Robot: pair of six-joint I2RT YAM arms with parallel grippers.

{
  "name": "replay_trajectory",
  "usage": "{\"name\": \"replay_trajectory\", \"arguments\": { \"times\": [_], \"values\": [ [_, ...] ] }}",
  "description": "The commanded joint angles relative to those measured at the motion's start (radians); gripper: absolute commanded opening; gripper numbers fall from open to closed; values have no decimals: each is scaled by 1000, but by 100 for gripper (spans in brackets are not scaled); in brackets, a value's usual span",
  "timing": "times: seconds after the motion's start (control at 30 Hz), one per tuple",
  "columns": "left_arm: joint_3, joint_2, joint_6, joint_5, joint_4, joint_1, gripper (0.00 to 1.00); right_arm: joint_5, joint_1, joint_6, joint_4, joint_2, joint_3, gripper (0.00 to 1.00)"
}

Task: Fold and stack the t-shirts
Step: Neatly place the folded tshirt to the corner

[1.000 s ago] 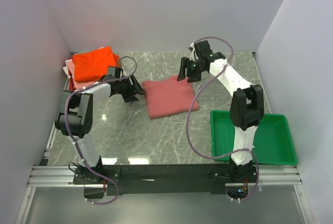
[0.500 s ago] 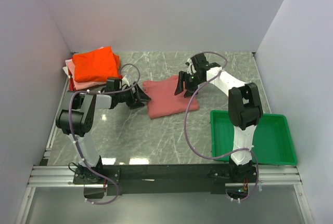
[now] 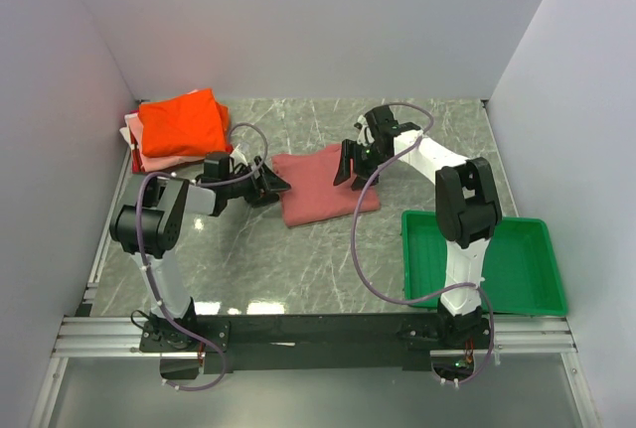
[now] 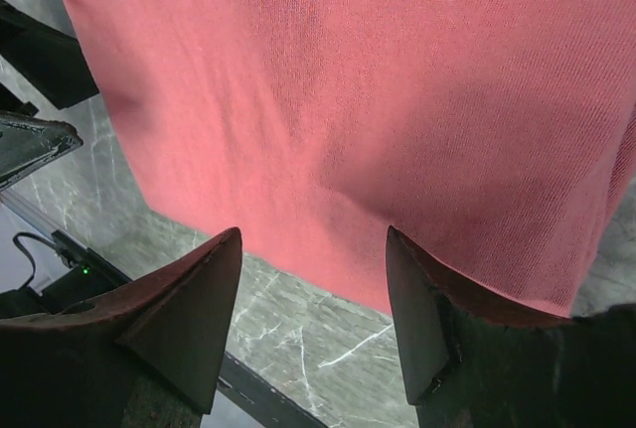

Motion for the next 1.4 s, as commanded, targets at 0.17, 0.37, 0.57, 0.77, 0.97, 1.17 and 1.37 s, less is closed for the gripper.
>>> {"name": "replay_trajectory", "arguments": {
  "times": [0.17,0.37,0.57,0.77,0.97,1.17,1.37],
  "values": [
    [-29,102,-47,-150,15,-69,81,-18,9,-6,-3,25,-9,66],
    [12,162,-85,-168,20,-118,80,-18,11,-19,-12,45,-15,66],
    [90,222,-95,-182,-33,-196,78,-22,11,-35,-18,64,-1,66],
    [169,251,-72,-229,-168,-236,60,-28,12,-35,-8,65,-9,66],
    [339,231,66,-432,-549,-218,0,-27,11,-39,-11,42,-15,66],
    [635,252,264,-529,-877,-149,0,-6,11,-53,-31,-19,-27,66],
    [1017,357,477,-614,-1285,-92,0,40,9,-75,-40,-88,-76,66]
  ]
}}
